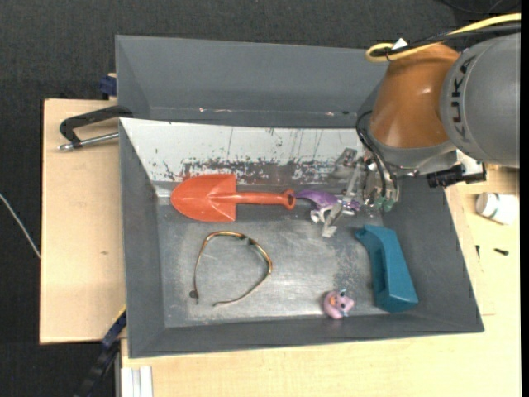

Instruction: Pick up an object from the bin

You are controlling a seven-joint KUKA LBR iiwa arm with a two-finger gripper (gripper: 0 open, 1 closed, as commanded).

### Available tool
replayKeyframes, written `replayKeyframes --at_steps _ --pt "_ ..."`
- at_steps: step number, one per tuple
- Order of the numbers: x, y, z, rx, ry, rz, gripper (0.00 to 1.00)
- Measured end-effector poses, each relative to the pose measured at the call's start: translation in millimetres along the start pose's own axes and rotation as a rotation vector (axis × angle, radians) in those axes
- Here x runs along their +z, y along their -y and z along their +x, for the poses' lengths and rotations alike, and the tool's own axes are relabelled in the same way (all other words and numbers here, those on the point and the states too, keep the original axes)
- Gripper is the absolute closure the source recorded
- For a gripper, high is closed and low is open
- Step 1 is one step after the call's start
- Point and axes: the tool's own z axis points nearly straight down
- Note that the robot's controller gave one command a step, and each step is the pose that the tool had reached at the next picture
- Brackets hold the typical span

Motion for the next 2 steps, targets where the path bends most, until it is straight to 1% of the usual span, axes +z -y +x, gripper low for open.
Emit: replayKeyframes --at_steps 1,2 --pt "-4.1 -2.4 -2.6 -0.093 0.001 0.0 0.0" --pt "58.4 -1.7 -6.7 0.045 0.006 -0.002 0.0"
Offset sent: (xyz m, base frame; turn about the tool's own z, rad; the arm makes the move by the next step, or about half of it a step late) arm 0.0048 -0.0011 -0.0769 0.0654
